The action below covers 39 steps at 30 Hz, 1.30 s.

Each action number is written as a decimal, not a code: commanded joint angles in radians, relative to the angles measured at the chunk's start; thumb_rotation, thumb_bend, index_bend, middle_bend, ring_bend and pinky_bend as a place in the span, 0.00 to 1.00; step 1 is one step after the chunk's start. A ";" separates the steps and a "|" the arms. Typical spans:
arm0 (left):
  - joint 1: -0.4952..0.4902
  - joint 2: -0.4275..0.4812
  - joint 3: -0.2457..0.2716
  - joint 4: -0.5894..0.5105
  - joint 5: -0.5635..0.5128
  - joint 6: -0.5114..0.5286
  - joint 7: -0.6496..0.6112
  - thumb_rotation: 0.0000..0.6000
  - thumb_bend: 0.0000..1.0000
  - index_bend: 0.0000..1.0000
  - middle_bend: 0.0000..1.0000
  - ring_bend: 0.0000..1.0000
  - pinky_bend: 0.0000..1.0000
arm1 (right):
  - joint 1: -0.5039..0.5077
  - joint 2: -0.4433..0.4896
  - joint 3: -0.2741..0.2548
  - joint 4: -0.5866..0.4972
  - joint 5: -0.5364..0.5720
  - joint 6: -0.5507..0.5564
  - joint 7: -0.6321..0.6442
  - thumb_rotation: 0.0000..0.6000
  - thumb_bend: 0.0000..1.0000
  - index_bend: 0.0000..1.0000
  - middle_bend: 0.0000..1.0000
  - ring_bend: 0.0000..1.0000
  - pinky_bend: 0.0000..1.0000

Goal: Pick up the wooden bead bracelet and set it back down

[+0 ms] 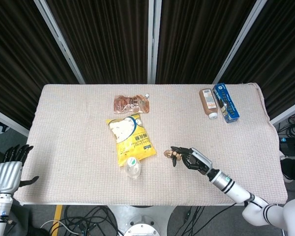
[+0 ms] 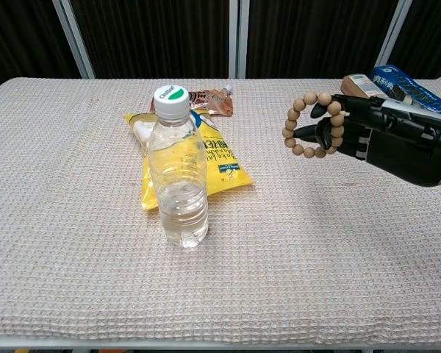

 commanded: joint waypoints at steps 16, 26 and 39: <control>-0.004 0.008 0.003 -0.014 0.006 -0.003 0.009 1.00 0.00 0.13 0.08 0.00 0.00 | -0.021 0.015 0.040 0.064 0.106 -0.085 -0.095 0.64 0.42 0.29 0.51 0.15 0.00; -0.002 0.007 0.005 -0.016 0.006 -0.001 0.004 1.00 0.00 0.13 0.08 0.00 0.00 | -0.015 -0.040 0.162 0.090 0.303 -0.265 -0.911 0.65 0.39 0.29 0.49 0.13 0.00; -0.007 0.001 -0.001 -0.005 0.007 -0.002 -0.007 1.00 0.00 0.13 0.08 0.00 0.00 | -0.051 0.037 0.223 -0.110 0.401 -0.245 -1.604 0.67 0.35 0.00 0.11 0.00 0.00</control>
